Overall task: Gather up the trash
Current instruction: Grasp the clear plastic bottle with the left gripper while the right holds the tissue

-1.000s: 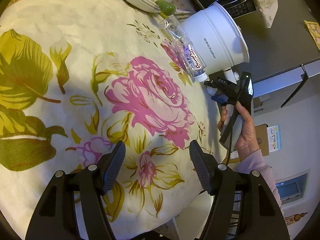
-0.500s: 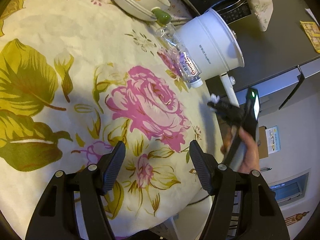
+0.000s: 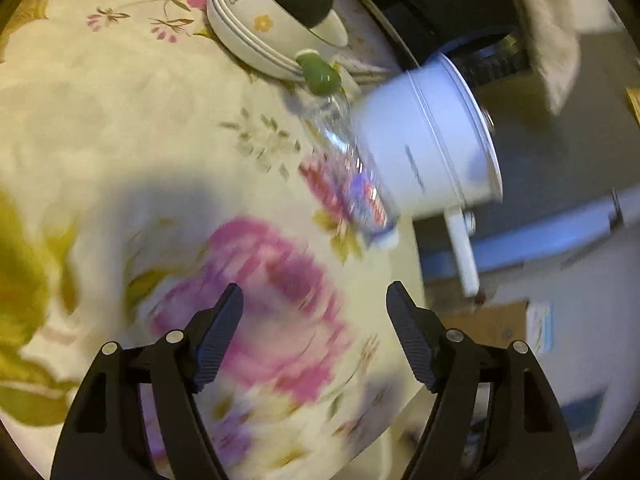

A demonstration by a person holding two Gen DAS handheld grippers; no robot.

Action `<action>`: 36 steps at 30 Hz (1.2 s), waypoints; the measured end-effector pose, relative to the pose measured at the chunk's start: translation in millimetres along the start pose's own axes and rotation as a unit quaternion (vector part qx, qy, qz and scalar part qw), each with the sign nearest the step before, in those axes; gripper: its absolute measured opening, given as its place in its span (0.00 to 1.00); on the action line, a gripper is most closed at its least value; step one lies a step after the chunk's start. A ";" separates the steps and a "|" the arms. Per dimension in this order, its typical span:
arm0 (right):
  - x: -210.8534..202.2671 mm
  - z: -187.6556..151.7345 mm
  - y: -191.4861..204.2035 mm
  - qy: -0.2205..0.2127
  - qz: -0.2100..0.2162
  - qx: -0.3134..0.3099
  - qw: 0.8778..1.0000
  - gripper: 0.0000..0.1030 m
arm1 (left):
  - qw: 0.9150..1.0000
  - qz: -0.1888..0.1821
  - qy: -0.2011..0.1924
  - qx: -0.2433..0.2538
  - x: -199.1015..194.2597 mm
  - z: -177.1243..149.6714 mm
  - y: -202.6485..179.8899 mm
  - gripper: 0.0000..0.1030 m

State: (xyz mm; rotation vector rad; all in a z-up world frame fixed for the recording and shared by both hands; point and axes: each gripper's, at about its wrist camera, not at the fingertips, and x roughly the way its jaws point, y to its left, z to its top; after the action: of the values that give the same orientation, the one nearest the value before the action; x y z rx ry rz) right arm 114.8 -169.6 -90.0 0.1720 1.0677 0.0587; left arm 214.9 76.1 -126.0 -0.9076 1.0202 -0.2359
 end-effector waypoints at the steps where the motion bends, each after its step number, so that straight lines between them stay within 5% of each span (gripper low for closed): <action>1: -2.9 -3.4 2.1 -0.004 -0.006 -0.007 1.000 0.26 | 1.000 0.002 -0.003 -0.017 8.9 10.2 -7.8 0.71; 8: 5.1 2.4 -19.9 0.008 0.004 0.009 1.000 0.26 | 0.994 0.070 -0.050 -0.067 61.9 49.4 -53.0 0.77; 15: -3.4 6.1 -35.6 0.005 0.007 0.020 1.000 0.27 | 0.983 0.135 -0.052 -0.111 121.0 80.7 -52.5 0.77; 19: -2.2 3.3 -43.5 0.012 0.007 0.029 0.999 0.27 | 0.982 0.152 -0.064 -0.092 133.7 94.8 -60.8 0.80; 22: -0.2 1.6 -44.0 0.017 0.006 0.030 0.999 0.27 | 0.984 0.150 -0.063 -0.076 138.3 92.8 -63.3 0.77; 24: -0.7 0.2 -40.0 0.017 0.009 0.024 1.000 0.27 | 0.986 0.149 -0.055 -0.041 142.9 89.1 -66.3 0.54; 27: 0.6 -0.7 -35.4 0.018 0.007 0.018 1.000 0.28 | 0.993 0.115 -0.034 -0.003 145.8 79.0 -65.4 0.45; 36: 8.8 -13.5 -24.7 0.046 0.024 0.007 0.999 0.28 | 0.995 0.062 0.012 0.082 73.8 -5.3 -33.8 0.44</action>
State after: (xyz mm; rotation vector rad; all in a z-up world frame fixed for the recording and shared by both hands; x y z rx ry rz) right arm 106.4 -191.3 -108.1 0.2087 1.1557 0.1027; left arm 257.7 10.7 -148.6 -0.6929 1.0586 -0.2232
